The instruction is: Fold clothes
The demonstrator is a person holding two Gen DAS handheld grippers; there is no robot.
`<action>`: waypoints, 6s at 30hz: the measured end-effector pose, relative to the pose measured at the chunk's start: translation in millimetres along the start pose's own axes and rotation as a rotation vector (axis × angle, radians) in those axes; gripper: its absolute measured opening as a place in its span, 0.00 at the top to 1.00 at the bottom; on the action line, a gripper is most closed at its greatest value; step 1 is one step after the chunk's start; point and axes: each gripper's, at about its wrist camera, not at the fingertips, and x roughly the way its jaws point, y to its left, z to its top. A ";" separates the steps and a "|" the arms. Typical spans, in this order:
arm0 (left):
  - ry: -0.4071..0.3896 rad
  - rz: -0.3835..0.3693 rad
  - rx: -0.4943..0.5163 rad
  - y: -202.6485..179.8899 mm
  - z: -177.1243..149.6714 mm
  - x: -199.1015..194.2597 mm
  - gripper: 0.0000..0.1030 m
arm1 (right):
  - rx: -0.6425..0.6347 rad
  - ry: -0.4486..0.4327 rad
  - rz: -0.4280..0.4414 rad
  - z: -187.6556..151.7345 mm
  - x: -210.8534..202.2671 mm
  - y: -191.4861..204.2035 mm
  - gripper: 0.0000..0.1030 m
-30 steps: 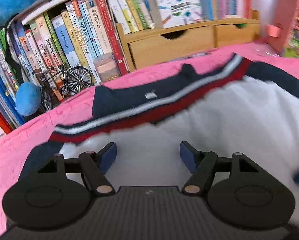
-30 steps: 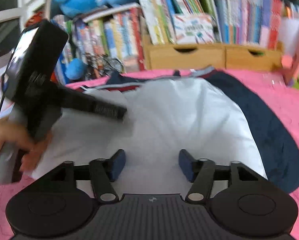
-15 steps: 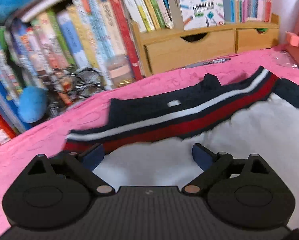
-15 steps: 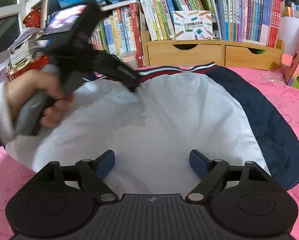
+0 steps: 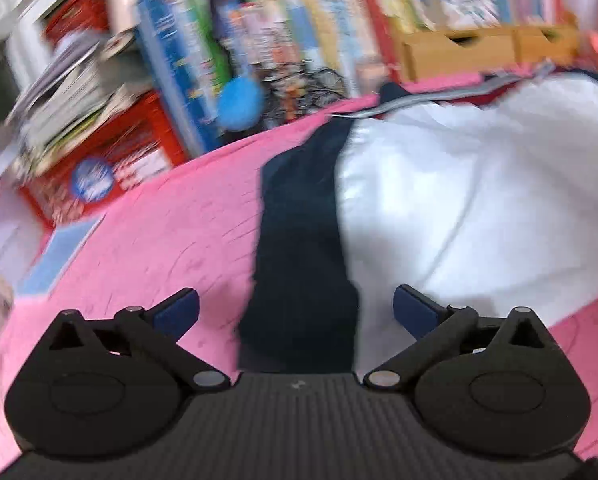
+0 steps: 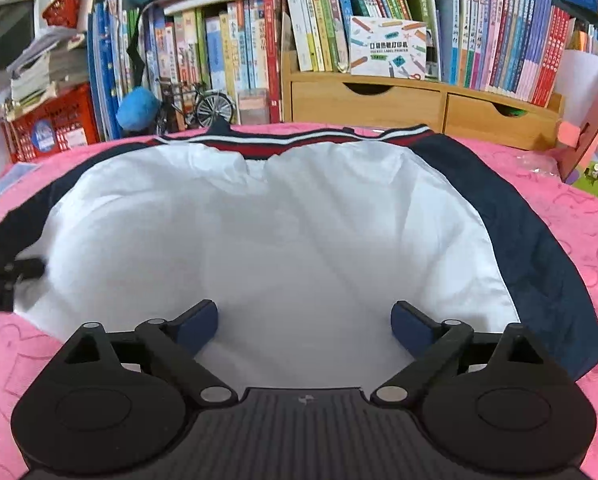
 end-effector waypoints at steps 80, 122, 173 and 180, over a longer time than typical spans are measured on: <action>-0.065 0.072 0.173 -53.2 49.6 76.5 0.00 | 0.127 -0.001 0.108 81.6 111.1 -78.2 1.00; -0.157 0.033 0.246 -68.3 68.6 8.7 0.01 | -0.082 -0.105 0.143 76.6 47.5 -38.9 0.54; -0.187 -0.031 0.055 -2.6 59.8 44.2 0.00 | -0.273 -0.117 0.083 14.1 -34.2 -33.2 0.15; -0.263 -0.227 0.353 -21.3 5.3 -74.6 0.00 | -0.669 -0.183 0.120 -39.6 -68.9 35.3 0.11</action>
